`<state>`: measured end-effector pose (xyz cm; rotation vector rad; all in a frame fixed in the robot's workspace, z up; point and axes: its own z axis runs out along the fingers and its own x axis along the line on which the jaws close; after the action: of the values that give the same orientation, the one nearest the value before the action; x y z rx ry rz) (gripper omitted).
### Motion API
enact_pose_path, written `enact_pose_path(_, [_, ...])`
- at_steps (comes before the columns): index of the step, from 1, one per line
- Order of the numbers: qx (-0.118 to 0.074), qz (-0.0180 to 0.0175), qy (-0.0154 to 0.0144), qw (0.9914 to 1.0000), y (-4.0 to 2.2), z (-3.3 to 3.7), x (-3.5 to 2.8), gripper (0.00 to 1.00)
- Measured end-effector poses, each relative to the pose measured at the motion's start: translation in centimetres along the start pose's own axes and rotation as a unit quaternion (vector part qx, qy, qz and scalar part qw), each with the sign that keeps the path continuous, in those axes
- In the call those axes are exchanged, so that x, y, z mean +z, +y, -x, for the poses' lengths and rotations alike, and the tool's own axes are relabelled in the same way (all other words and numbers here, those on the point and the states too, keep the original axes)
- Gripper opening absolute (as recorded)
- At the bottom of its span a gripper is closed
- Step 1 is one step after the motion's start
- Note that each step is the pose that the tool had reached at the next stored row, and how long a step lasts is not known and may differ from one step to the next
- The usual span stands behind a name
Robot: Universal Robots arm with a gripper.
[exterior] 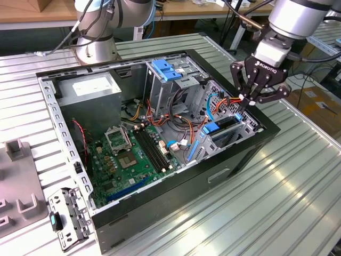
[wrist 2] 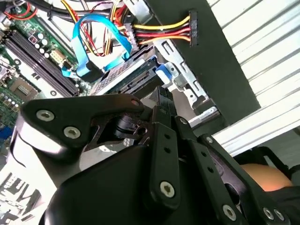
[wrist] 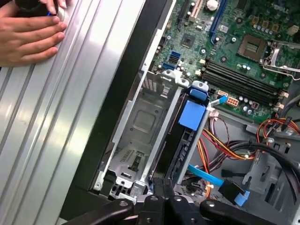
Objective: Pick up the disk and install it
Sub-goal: 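Insert the first disk wire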
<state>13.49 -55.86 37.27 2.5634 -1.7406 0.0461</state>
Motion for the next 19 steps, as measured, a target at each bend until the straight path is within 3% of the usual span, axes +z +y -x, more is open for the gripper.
enact_pose_path(2, [-0.002, 0.0003, 0.0008, 1.0, -0.81, -0.01, 0.0, 0.11])
enact_pose_path(5, [-0.005, 0.0006, 0.0009, 0.99999, -1.43, -0.08, -0.02, 0.11])
enact_pose_path(8, [-0.023, -0.0004, 0.0012, 0.99973, -1.47, -0.1, -0.1, 0.11])
enact_pose_path(10, [-0.042, -0.0013, 0.0014, 0.99913, -1.47, -0.13, -0.67, 0.11])
enact_pose_path(15, [-0.058, -0.0021, 0.0017, 0.99831, -1.48, -0.14, -1.0, 0.11])
enact_pose_path(19, [-0.062, -0.0017, 0.0023, 0.99808, -1.98, -0.06, -1.02, 0.11])
